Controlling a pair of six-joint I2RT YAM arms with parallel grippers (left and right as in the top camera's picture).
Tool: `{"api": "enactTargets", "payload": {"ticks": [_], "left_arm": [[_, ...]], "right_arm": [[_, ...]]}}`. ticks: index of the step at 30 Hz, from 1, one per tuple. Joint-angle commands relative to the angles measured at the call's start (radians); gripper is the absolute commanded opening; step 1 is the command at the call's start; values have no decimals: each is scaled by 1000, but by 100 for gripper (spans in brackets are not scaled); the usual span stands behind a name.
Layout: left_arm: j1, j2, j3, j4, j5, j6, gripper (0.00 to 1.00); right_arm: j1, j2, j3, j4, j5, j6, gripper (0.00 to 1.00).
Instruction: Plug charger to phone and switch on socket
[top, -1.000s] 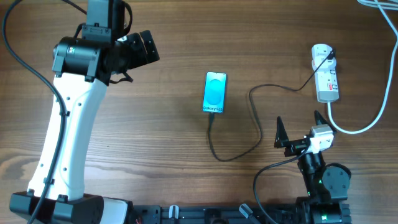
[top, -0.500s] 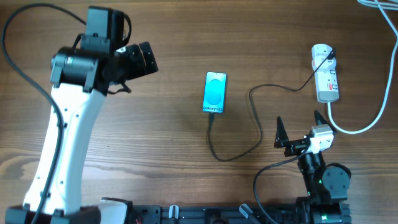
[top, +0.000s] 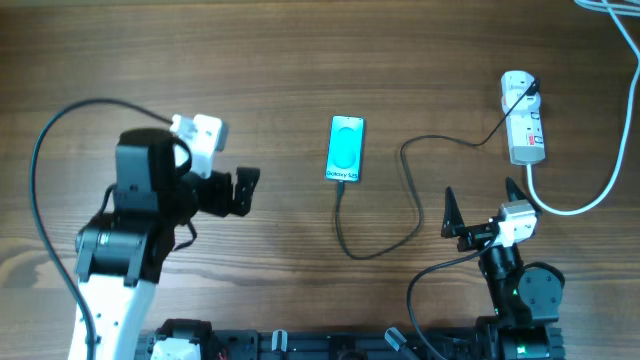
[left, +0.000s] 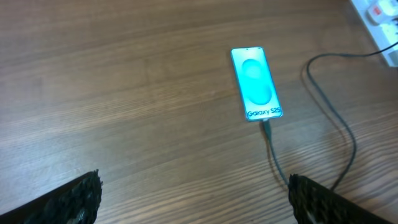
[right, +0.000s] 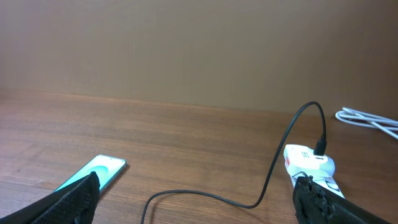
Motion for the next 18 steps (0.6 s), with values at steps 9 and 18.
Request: {"api": "enactTargets", "payload": {"ticks": [9,18], "left_arm": [[116,-430,-537,476,-29,-250,100],[116,-742,-818,667,-150,-420,100]], "right_arm": [[-7,-11,-2,4,13,-19,100],[-7,-11,-2,4,13,-19,100]]}}
